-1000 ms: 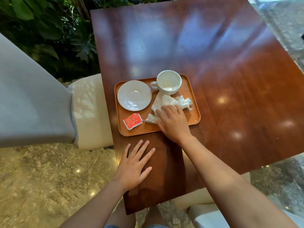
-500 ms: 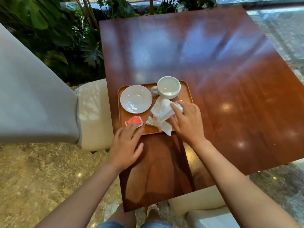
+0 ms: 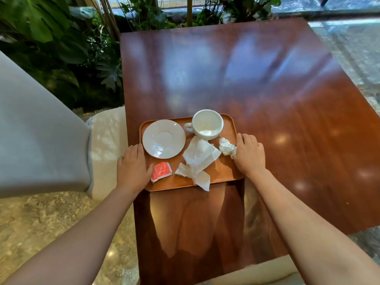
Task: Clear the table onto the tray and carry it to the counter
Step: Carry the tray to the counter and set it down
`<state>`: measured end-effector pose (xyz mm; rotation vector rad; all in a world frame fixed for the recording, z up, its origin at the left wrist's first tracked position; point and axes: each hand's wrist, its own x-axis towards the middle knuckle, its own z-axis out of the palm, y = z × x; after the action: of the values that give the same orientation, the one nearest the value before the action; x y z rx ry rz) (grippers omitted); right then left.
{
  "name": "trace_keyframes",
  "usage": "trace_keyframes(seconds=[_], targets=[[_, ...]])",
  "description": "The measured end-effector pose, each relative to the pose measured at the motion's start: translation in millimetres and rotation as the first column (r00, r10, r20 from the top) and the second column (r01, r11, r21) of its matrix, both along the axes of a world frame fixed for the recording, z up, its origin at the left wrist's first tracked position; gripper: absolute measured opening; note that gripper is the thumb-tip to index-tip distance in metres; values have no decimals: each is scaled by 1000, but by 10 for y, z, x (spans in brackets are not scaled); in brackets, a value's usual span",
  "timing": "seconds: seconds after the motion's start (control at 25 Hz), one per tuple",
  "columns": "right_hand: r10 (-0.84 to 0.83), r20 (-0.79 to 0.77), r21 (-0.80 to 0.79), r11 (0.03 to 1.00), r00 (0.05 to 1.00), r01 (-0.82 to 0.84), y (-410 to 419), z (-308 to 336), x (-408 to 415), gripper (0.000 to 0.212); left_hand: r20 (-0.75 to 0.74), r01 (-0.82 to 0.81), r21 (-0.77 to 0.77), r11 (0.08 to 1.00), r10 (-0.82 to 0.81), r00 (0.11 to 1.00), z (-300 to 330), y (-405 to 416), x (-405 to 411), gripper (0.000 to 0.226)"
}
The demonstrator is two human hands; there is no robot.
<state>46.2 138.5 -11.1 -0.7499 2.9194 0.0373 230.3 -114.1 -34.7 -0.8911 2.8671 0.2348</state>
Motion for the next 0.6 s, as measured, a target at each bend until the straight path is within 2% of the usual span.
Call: trace_keyframes(seconds=[0.16, 0.28, 0.4, 0.48, 0.6], targets=[[-39, 52, 25, 999, 998, 38, -12, -46, -15, 36, -64, -52, 98, 994, 58, 996, 9, -2, -31, 70], [-97, 132, -153, 981, 986, 117, -9, -98, -62, 22, -120, -139, 230, 963, 170, 978, 49, 3, -88, 63], [-210, 273, -313, 903, 939, 293, -24, -95, -148, 19, -183, -263, 375, 889, 349, 919, 111, -26, -154, 35], [-257, 307, -321, 878, 916, 354, -36, -76, -180, 16, -170, -324, 443, 836, 433, 885, 142, -99, -182, 23], [-293, 353, -295, 867, 889, 402, -34, -55, -209, 15, -90, -365, 484, 795, 460, 883, 143, -197, -204, 24]])
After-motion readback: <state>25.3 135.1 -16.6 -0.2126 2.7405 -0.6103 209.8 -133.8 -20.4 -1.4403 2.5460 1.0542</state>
